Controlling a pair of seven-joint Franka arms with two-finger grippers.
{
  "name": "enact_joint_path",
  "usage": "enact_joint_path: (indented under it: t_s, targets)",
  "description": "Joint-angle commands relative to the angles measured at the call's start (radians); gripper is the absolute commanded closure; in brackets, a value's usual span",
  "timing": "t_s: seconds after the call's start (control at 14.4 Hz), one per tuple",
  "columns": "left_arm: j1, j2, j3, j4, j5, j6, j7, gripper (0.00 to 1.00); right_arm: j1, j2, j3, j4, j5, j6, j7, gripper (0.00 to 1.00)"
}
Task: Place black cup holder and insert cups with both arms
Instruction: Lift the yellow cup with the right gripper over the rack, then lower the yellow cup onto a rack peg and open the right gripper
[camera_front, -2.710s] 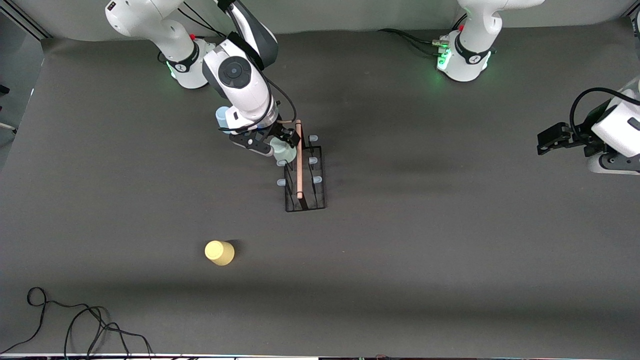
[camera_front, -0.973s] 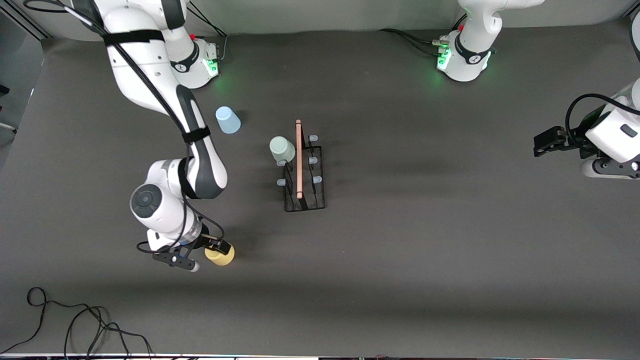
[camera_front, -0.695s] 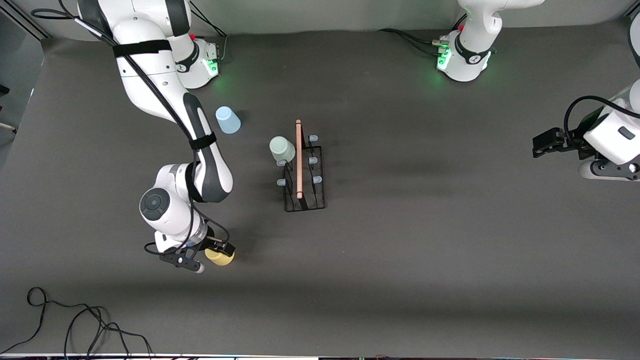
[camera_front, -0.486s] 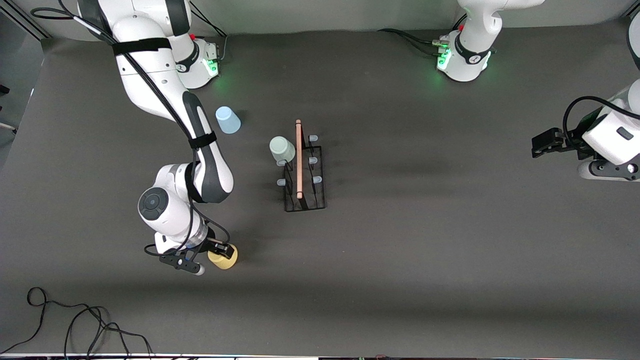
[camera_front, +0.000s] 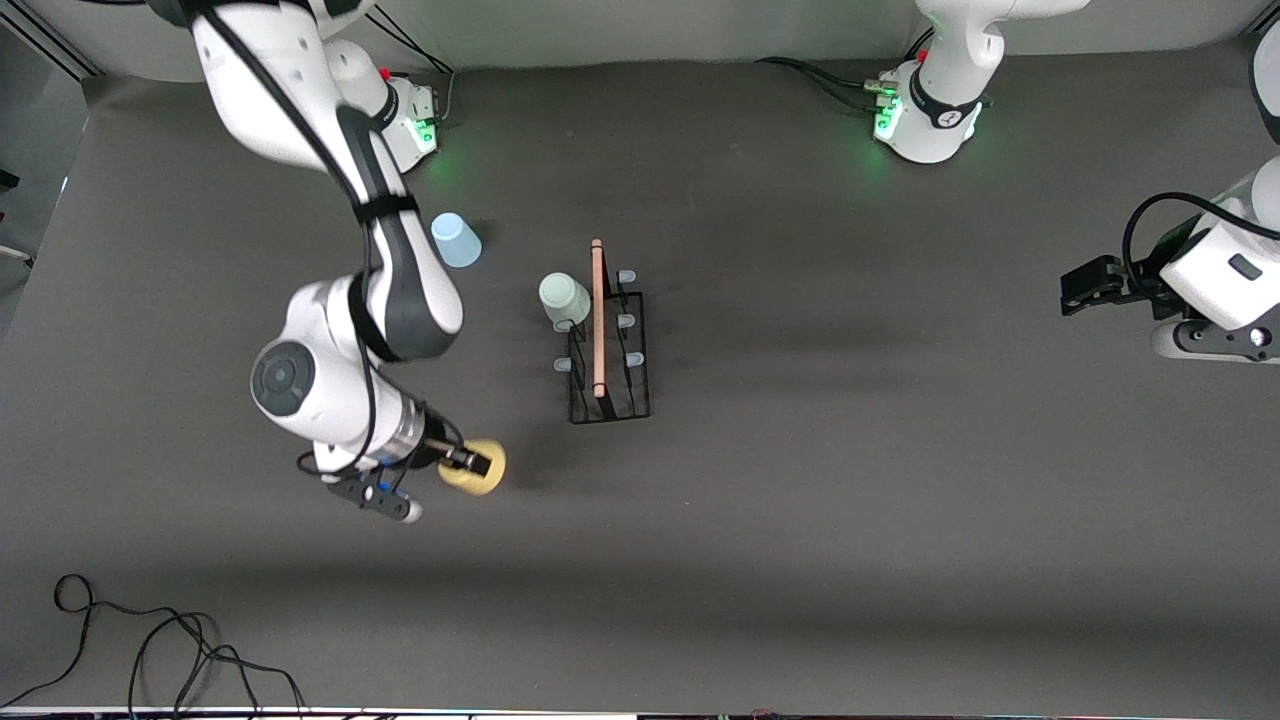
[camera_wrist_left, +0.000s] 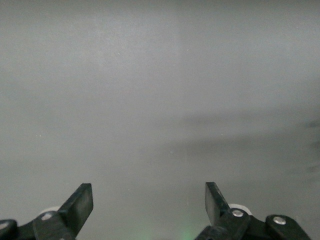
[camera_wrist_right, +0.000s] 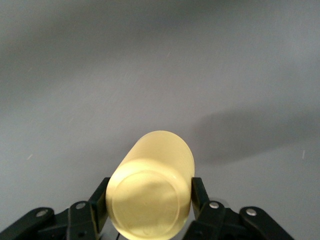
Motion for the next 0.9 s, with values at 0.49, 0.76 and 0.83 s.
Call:
enact_joint_path:
  t_s: [0.49,0.76,0.83]
  targets:
    - [-0.013,-0.008,0.008,-0.005,0.001,-0.016,-0.001,0.00,0.274,-0.091,-0.009,-0.091,-0.147,-0.043,0.447,1.00]
    - [-0.013,-0.008,0.008,-0.005,0.001,-0.017,-0.001,0.00,0.293,-0.090,-0.009,-0.155,-0.176,0.012,0.447,0.63]
    - [-0.011,-0.008,0.008,-0.005,-0.001,-0.019,-0.001,0.00,0.288,-0.091,-0.011,-0.152,-0.176,0.009,0.447,0.04]
